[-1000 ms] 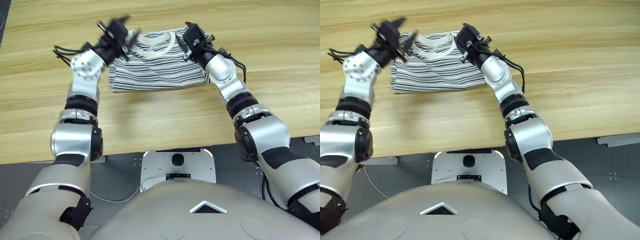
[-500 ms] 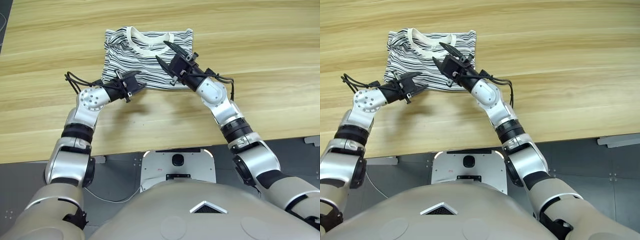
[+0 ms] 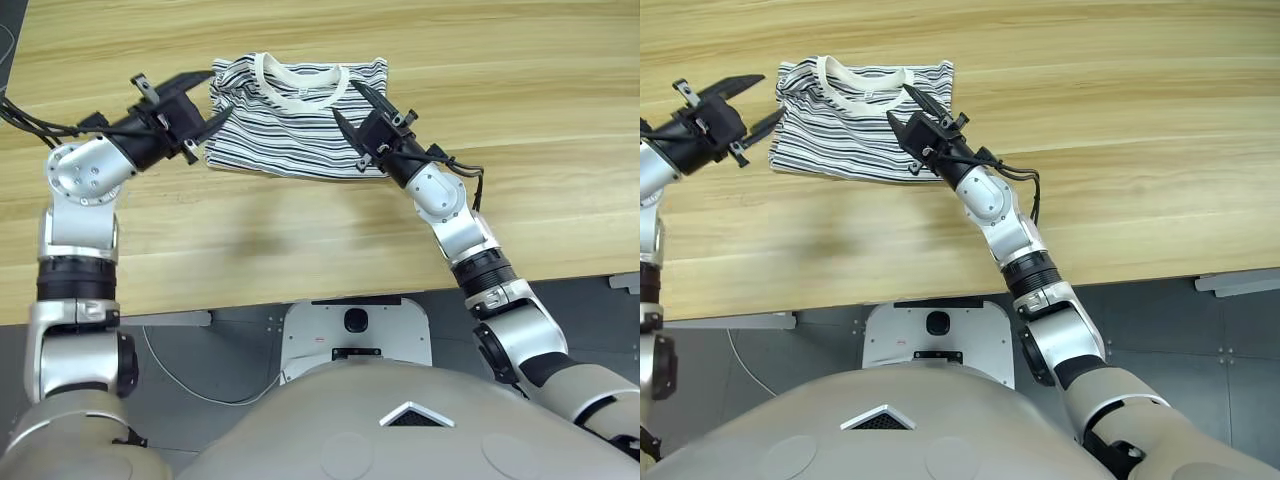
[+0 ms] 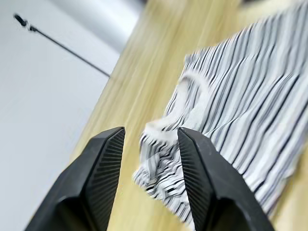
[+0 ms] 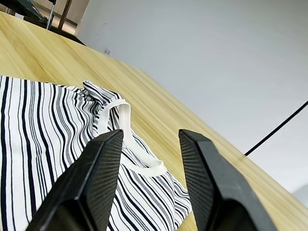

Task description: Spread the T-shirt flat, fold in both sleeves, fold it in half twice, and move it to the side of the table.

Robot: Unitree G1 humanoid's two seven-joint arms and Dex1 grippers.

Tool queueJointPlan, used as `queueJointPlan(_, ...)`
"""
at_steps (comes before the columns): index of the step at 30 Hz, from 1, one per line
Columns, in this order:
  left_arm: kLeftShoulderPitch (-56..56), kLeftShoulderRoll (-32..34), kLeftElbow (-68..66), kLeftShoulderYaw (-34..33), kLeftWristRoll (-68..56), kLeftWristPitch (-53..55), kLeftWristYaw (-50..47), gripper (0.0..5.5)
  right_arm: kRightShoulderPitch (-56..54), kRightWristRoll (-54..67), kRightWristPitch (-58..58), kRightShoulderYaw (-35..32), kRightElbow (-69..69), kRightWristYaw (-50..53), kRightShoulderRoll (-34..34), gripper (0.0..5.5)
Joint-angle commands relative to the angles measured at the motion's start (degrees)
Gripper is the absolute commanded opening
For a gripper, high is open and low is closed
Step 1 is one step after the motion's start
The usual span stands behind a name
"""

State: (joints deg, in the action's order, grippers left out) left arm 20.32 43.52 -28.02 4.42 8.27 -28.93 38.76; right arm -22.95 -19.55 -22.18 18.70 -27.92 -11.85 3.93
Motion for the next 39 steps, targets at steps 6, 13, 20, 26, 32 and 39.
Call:
queueJointPlan(6, 15.41, -0.91, -28.03, 16.91, 27.28, -7.19, -17.82, 2.04, 1.11, 0.06, 1.36, 0.35, 2.50, 0.09, 0.73, 2.14)
queueJointPlan(13, 16.92, -2.32, -38.00, 26.92, 35.89, -10.13, -18.87, 2.04, 1.56, 0.14, 1.49, 0.77, 3.81, -0.02, 0.76, 2.14)
queueJointPlan(20, 6.16, 1.33, -20.86, 26.05, 16.11, -15.18, 9.28, 2.04, -0.04, 0.25, 1.27, -1.41, 1.99, 2.19, 1.90, 2.14)
queueJointPlan(26, -3.30, 3.73, 11.44, 25.10, 1.78, -4.73, 18.06, 2.04, -3.73, 4.88, 2.05, -10.95, 3.89, 6.57, 5.57, 2.14)
queueJointPlan(32, -5.18, -8.24, 22.88, 27.29, 5.22, 8.53, 13.75, 2.04, -6.06, 11.78, 3.09, -22.54, 8.36, 11.83, 9.10, 2.14)
queueJointPlan(39, 4.28, -30.01, -0.25, 31.06, 16.23, 15.31, -4.24, 2.04, -5.41, 14.40, 5.17, -24.72, 14.29, 11.99, 9.54, 2.14)
